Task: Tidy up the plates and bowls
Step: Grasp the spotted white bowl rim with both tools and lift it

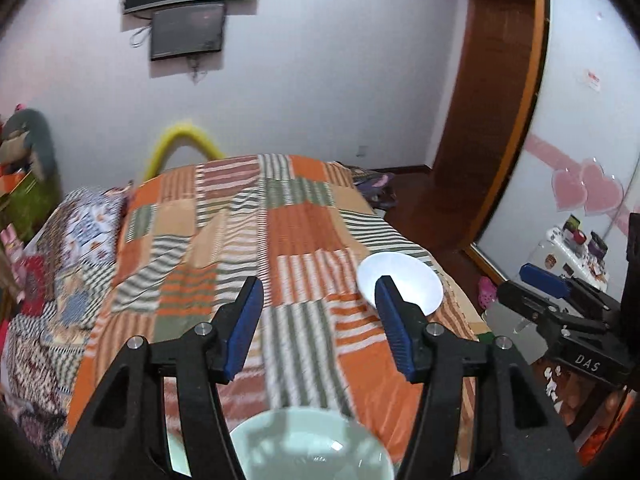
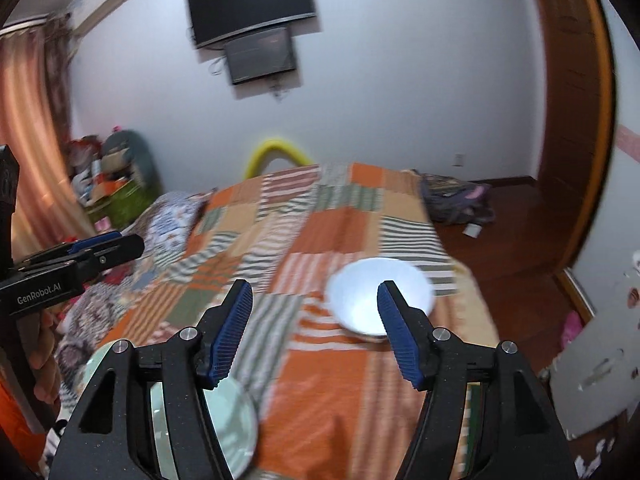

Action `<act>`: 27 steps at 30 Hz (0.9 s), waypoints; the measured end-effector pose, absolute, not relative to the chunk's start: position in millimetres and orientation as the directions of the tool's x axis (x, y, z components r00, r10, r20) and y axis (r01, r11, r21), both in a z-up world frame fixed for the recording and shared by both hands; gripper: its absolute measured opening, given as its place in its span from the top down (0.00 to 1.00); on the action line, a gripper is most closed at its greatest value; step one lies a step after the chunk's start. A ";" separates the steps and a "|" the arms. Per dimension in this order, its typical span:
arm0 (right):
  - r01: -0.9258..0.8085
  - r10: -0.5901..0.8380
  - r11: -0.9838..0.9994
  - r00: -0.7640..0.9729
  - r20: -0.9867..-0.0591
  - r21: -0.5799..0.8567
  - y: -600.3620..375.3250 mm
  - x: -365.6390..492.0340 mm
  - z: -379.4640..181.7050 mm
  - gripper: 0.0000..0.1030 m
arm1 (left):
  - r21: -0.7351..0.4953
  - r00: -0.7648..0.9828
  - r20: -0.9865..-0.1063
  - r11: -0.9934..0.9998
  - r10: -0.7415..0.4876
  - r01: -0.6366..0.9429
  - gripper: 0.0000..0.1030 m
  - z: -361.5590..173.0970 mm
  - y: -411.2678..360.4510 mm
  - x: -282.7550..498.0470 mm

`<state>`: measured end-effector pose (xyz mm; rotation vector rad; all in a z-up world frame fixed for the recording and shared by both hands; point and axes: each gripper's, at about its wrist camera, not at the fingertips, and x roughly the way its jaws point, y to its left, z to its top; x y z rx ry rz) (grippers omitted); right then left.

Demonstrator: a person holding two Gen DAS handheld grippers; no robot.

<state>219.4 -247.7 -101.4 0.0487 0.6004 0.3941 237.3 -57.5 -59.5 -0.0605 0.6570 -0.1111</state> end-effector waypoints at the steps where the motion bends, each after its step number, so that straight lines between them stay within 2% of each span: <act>1: -0.331 0.363 0.930 0.757 -0.544 0.161 -254.9 223.4 -102.8 0.40 | -0.083 0.781 -0.612 0.992 -0.125 0.094 0.44 -64.1 -64.8 247.4; 15: -0.193 0.287 0.958 0.684 -0.671 0.212 -295.1 301.2 -174.3 0.40 | -0.094 0.628 -0.756 0.981 -0.182 0.171 0.45 -170.4 -110.3 366.1; 17: -0.173 0.276 0.961 0.672 -0.687 0.216 -299.5 309.6 -184.3 0.40 | -0.111 0.606 -0.772 0.980 -0.190 0.165 0.49 -183.4 -109.0 379.4; 21: -0.151 0.264 0.964 0.651 -0.712 0.219 -302.9 323.3 -200.0 0.41 | -0.169 0.545 -0.806 0.973 -0.229 0.160 0.64 -207.8 -105.7 403.6; 27: -0.133 0.273 0.960 0.615 -0.740 0.245 -305.9 341.2 -220.3 0.56 | -0.175 0.503 -0.830 0.969 -0.241 0.176 0.74 -231.0 -112.7 417.3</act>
